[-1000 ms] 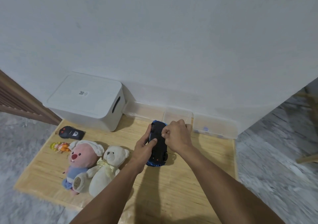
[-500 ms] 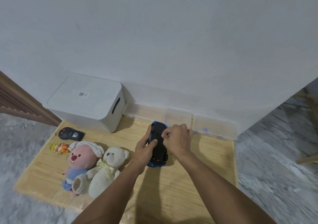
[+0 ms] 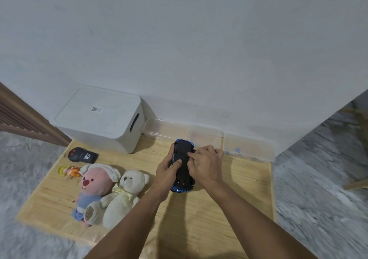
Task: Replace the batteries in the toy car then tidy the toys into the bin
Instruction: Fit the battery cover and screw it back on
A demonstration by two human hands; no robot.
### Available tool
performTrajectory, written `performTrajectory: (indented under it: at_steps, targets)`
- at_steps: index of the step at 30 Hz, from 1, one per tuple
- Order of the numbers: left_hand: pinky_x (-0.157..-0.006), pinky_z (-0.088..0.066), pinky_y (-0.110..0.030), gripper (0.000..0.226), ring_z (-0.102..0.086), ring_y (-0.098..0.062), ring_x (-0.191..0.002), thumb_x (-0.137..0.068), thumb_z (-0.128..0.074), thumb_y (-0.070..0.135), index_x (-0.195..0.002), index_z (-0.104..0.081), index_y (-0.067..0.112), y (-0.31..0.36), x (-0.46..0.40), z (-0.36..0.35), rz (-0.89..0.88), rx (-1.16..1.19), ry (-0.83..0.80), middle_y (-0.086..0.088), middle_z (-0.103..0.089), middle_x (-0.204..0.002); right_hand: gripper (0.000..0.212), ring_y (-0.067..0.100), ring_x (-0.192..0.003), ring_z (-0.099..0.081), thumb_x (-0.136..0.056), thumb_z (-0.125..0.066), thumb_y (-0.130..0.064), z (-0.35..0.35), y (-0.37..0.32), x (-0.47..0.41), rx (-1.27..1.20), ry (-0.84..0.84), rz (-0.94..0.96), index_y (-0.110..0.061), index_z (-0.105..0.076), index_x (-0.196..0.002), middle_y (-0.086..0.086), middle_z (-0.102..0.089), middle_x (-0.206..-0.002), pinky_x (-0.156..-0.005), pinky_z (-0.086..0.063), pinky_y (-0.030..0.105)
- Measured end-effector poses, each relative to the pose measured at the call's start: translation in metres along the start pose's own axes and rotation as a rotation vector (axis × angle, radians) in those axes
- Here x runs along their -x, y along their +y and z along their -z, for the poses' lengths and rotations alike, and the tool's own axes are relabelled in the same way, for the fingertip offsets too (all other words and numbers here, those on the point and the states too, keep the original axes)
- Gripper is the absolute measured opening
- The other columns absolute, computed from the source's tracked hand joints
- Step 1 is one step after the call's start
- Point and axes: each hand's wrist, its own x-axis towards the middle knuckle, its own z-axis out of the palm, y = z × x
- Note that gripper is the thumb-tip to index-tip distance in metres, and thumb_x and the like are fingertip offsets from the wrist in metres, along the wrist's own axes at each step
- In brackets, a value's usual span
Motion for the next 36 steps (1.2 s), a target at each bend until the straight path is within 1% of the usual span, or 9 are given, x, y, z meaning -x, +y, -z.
performTrajectory:
  at_steps: [4,11,14,19,23,26,31,36]
  targets:
    - [-0.093,-0.054,-0.036,0.058,-0.065,-0.017,-0.105,-0.097,-0.053,0.009,-0.141,-0.043,0.045,0.001,0.000,0.000,0.000,0.008,-0.002,0.008,-0.071,-0.110,0.020,0.018,-0.084,-0.058,-0.072,-0.066,-0.022,-0.002,0.006,0.003,-0.025,-0.001,0.045,-0.026,-0.079,-0.088,-0.012,-0.067,-0.075,-0.083,-0.026,0.037]
    - [-0.090,-0.055,-0.033,0.057,-0.066,-0.017,-0.103,-0.097,-0.053,0.011,-0.141,-0.043,0.046,0.002,-0.001,-0.001,0.001,0.009,-0.003,0.006,-0.070,-0.111,0.023,0.017,-0.085,-0.058,-0.077,-0.060,-0.029,0.000,0.007,0.005,-0.003,0.025,0.082,-0.024,-0.078,-0.090,-0.011,-0.068,-0.077,-0.083,-0.030,0.039]
    - [-0.088,-0.055,-0.033,0.057,-0.066,-0.017,-0.102,-0.097,-0.053,0.012,-0.140,-0.043,0.047,0.002,-0.001,-0.002,-0.003,0.005,0.006,0.005,-0.070,-0.111,0.022,0.017,-0.086,-0.057,-0.076,-0.063,-0.027,-0.001,0.008,0.006,0.037,0.044,0.118,-0.023,-0.078,-0.092,-0.010,-0.068,-0.079,-0.083,-0.031,0.039]
    - [-0.085,-0.054,-0.030,0.057,-0.066,-0.016,-0.102,-0.097,-0.053,0.012,-0.138,-0.043,0.050,0.001,-0.001,-0.002,0.002,-0.005,0.008,0.007,-0.071,-0.109,0.029,0.017,-0.087,-0.055,-0.079,-0.053,-0.028,0.002,0.009,0.008,0.139,0.081,0.210,-0.022,-0.077,-0.096,-0.009,-0.068,-0.081,-0.085,-0.030,0.039]
    - [-0.085,-0.054,-0.030,0.058,-0.066,-0.017,-0.103,-0.096,-0.054,0.013,-0.139,-0.043,0.050,-0.001,-0.002,-0.001,0.010,-0.006,0.020,0.004,-0.070,-0.112,0.029,0.018,-0.090,-0.055,-0.080,-0.054,-0.029,0.003,0.009,0.011,0.242,0.096,0.288,-0.021,-0.075,-0.099,-0.008,-0.067,-0.082,-0.086,-0.031,0.040]
    - [-0.088,-0.054,-0.033,0.058,-0.066,-0.019,-0.104,-0.095,-0.055,0.012,-0.138,-0.044,0.049,-0.003,-0.002,-0.002,0.011,0.009,0.020,0.001,-0.070,-0.113,0.030,0.019,-0.092,-0.054,-0.080,-0.054,-0.028,0.004,0.009,0.013,0.290,0.092,0.296,-0.020,-0.074,-0.101,-0.006,-0.067,-0.084,-0.086,-0.032,0.041]
    - [-0.088,-0.055,-0.033,0.057,-0.066,-0.018,-0.104,-0.096,-0.055,0.011,-0.138,-0.045,0.048,-0.003,-0.001,-0.003,0.008,0.020,0.019,0.004,-0.071,-0.112,0.030,0.020,-0.091,-0.055,-0.079,-0.054,-0.027,0.003,0.010,0.012,0.299,0.093,0.314,-0.019,-0.074,-0.100,-0.005,-0.066,-0.083,-0.087,-0.032,0.041]
    - [-0.085,-0.056,-0.031,0.056,-0.067,-0.019,-0.102,-0.095,-0.055,0.010,-0.139,-0.046,0.044,-0.004,-0.002,-0.003,0.020,0.042,0.025,0.003,-0.071,-0.111,0.031,0.019,-0.092,-0.054,-0.078,-0.049,-0.029,0.006,0.011,0.008,0.293,0.022,0.337,-0.022,-0.074,-0.094,-0.007,-0.066,-0.081,-0.087,-0.031,0.040]
